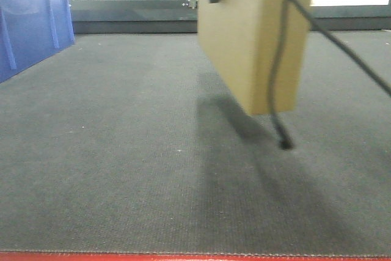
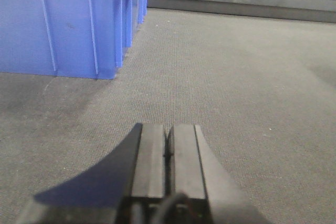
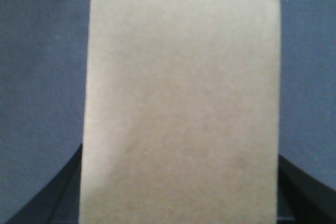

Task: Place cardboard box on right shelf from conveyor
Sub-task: 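Lift the tan box off the belt with the right gripper, then drive the base to the steel shelf rack holding the box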

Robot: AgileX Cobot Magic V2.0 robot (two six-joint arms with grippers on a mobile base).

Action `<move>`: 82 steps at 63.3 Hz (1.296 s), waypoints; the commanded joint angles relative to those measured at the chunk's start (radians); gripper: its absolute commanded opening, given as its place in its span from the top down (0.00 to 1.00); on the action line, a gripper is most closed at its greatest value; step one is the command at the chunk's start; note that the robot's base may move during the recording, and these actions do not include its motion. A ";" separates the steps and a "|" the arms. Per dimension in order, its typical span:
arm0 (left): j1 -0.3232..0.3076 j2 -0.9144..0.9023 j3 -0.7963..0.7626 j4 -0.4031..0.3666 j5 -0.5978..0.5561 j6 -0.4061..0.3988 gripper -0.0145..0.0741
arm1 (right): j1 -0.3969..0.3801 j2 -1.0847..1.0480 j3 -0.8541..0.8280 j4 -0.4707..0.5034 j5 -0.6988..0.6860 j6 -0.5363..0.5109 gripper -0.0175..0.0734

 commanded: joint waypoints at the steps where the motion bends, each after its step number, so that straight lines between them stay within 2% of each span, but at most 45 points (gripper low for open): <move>1: 0.002 -0.012 -0.003 -0.005 -0.077 -0.005 0.97 | -0.036 -0.139 0.103 -0.004 -0.134 -0.031 0.58; 16: 0.002 -0.012 -0.003 -0.005 -0.077 -0.005 0.97 | -0.165 -0.426 0.496 0.001 -0.342 -0.033 0.58; 27: 0.002 -0.012 -0.003 -0.005 -0.077 -0.005 0.97 | -0.256 -0.612 0.708 0.001 -0.383 -0.060 0.58; 36: 0.002 -0.012 -0.003 -0.005 -0.077 -0.005 0.97 | -0.267 -0.773 0.818 0.002 -0.387 -0.116 0.58; 49: 0.002 -0.012 -0.003 -0.005 -0.077 -0.005 0.97 | -0.267 -1.009 0.901 0.002 -0.385 -0.126 0.58; 62: 0.002 -0.012 -0.003 -0.005 -0.077 -0.005 0.97 | -0.267 -1.207 0.901 0.002 -0.380 -0.126 0.58; 82: 0.002 -0.012 -0.003 -0.005 -0.077 -0.005 0.97 | -0.267 -1.363 0.901 0.002 -0.392 -0.126 0.58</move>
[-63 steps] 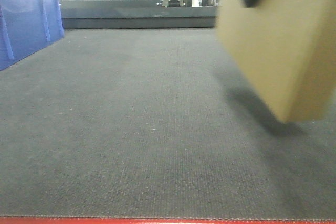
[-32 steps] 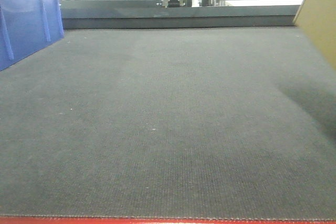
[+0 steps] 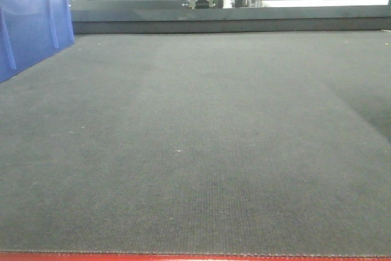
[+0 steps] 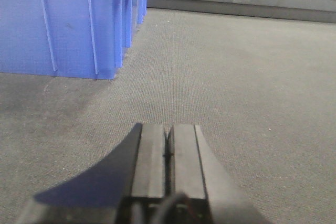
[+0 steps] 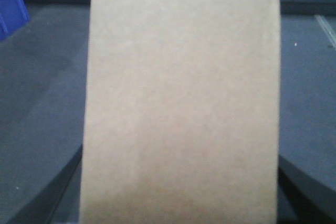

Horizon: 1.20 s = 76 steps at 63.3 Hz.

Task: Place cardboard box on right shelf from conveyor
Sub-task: 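Drive the base to the steel shelf rack holding the box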

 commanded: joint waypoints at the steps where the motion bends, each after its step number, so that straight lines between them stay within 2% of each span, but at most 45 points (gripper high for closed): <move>1: 0.002 -0.012 -0.003 -0.005 -0.077 -0.005 0.97 | -0.007 -0.011 -0.030 -0.014 -0.102 -0.012 0.58; 76: 0.002 -0.012 -0.003 -0.005 -0.077 -0.005 0.97 | -0.007 -0.011 -0.030 -0.014 -0.099 -0.012 0.58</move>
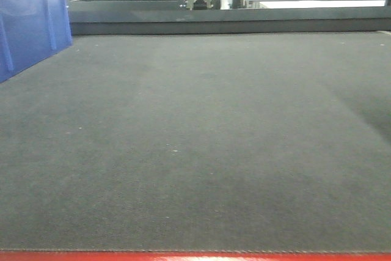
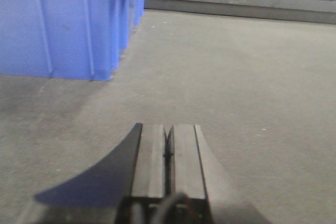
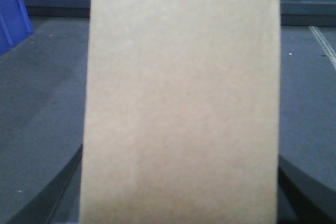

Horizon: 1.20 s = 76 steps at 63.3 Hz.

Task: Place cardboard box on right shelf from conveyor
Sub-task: 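Drive the base to the steel shelf rack holding the box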

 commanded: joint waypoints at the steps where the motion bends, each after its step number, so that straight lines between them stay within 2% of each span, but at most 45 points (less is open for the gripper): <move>1: 0.002 -0.012 -0.003 -0.005 -0.077 -0.005 0.97 | -0.007 0.010 -0.030 -0.015 -0.099 -0.011 0.58; 76: 0.002 -0.012 -0.003 -0.005 -0.077 -0.005 0.97 | -0.007 0.009 -0.030 -0.015 -0.096 -0.011 0.58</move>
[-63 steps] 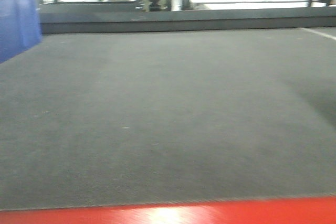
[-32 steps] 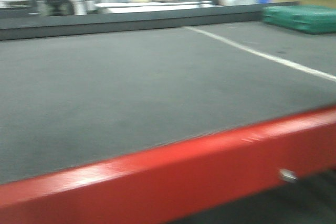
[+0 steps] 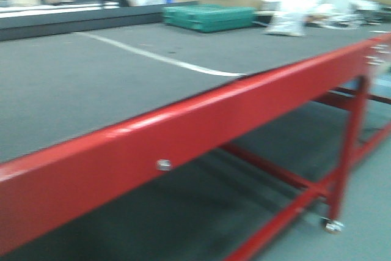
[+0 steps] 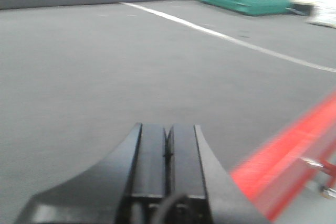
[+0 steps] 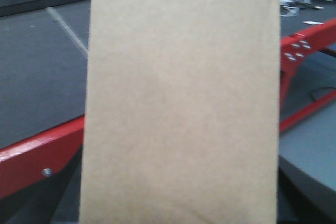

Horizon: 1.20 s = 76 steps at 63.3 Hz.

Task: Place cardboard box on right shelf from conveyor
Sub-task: 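Drive the base to the steel shelf rack holding the box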

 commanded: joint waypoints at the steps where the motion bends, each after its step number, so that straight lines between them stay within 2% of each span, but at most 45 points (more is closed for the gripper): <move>1: 0.002 -0.012 -0.003 -0.005 -0.077 -0.005 0.97 | -0.007 0.009 -0.030 -0.015 -0.097 -0.011 0.58; 33: 0.002 -0.012 -0.003 -0.005 -0.077 -0.005 0.97 | -0.007 0.009 -0.030 -0.015 -0.097 -0.011 0.58; 54: 0.059 -0.012 -0.003 -0.005 -0.077 -0.005 0.97 | -0.007 0.009 -0.030 -0.015 -0.097 -0.011 0.58; 76: 0.061 -0.012 -0.003 -0.005 -0.077 -0.005 0.97 | -0.007 0.009 -0.030 -0.015 -0.097 -0.011 0.58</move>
